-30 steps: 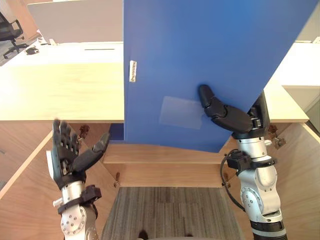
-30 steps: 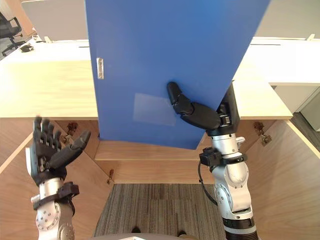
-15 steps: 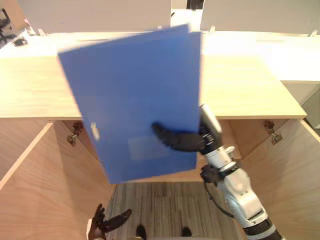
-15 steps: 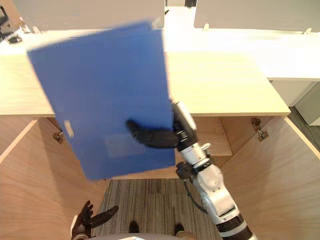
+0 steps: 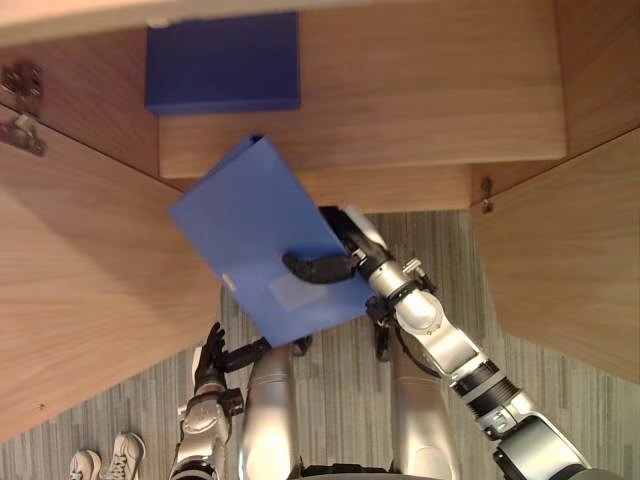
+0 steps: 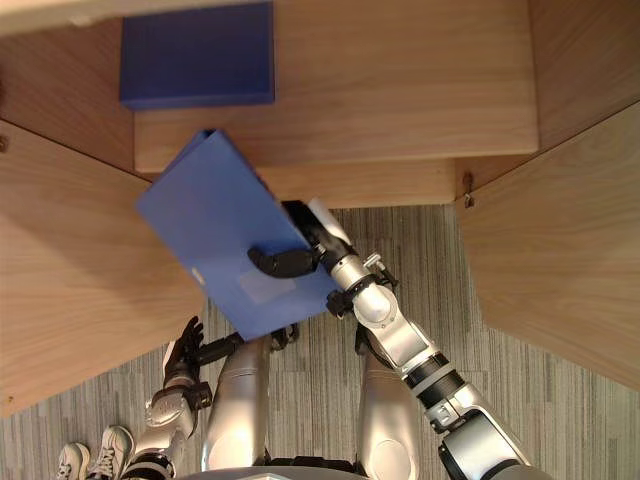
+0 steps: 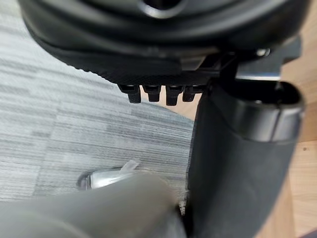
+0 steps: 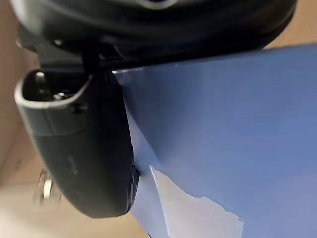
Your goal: Walk over to the cabinet, pick up the folder, carry it to the office cabinet, place the folder inside the office cabinet, then close the office cabinet door
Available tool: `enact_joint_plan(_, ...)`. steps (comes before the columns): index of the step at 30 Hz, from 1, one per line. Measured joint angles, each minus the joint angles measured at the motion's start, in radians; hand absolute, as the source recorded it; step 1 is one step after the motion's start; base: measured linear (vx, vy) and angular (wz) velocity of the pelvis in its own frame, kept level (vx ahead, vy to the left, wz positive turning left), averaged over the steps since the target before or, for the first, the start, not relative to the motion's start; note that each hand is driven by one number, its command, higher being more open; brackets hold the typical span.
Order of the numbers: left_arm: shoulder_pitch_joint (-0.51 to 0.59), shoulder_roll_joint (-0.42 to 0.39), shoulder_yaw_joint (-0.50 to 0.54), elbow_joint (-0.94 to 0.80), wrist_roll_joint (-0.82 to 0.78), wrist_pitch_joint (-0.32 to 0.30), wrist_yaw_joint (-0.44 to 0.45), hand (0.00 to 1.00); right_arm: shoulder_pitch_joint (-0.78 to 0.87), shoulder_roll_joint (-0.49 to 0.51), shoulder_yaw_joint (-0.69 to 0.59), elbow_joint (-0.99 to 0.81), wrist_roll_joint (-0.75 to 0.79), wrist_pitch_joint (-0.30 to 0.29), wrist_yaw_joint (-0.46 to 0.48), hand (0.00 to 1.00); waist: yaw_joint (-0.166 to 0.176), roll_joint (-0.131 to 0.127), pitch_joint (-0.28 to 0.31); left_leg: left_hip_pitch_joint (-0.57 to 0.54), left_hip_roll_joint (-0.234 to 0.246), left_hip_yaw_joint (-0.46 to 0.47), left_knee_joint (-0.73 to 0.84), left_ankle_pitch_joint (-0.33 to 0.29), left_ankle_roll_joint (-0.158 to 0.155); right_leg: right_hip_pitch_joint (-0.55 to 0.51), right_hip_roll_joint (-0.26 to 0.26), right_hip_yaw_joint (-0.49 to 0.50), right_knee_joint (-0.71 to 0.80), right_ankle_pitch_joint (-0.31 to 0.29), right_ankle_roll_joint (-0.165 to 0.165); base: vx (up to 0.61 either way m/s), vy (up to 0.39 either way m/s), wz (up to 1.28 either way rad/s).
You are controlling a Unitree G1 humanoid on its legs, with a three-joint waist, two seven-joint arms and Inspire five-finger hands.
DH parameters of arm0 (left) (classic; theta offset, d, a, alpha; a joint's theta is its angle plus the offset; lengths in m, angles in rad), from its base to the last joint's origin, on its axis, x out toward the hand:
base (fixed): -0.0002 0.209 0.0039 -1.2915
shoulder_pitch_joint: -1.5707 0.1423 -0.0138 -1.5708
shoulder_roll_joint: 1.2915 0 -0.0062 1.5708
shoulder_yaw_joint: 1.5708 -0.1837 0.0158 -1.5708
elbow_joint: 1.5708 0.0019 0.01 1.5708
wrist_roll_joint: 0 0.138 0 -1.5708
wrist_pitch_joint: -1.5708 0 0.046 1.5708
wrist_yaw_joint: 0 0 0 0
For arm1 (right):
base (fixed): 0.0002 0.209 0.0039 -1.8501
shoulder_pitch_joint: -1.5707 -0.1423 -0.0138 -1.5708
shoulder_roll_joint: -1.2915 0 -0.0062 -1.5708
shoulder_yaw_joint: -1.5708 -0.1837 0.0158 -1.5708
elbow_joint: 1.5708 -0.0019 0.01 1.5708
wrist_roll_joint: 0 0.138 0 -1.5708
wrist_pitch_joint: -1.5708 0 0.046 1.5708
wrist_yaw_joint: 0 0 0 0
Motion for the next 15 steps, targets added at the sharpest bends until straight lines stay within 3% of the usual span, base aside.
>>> enact_joint_plan(5,-0.045,-0.012,0.011,-0.089,-0.034,-0.009,0.002,1.00,-0.191,0.050,-0.228,0.030,0.356,-0.007,-0.097,0.00,0.043,0.001,0.027,-0.175,0.006,-0.029,0.117,-0.016,-0.004,-0.168,-0.012,-0.009,0.135,-0.038,-0.005,-0.08,-0.033,0.11)
enact_joint_plan(9,-0.053,-0.020,0.010,-0.128,-0.073,-0.012,0.009,1.00,-0.314,0.064,-0.370,0.058,0.587,-0.060,-0.186,0.00,0.064,0.002,0.030,-0.234,0.008,-0.042,0.161,-0.018,0.000,-0.221,-0.018,-0.018,0.183,-0.051,-0.011,-0.03,-0.039,0.09)
enact_joint_plan(15,-0.052,-0.036,0.004,-0.167,-0.120,-0.013,0.051,1.00,-0.433,0.103,-0.524,0.093,0.793,-0.151,-0.297,0.00,0.078,0.002,0.029,-0.266,0.009,-0.050,0.170,-0.020,0.000,-0.248,-0.019,-0.025,0.193,-0.057,-0.013,-0.01,-0.039,0.01)
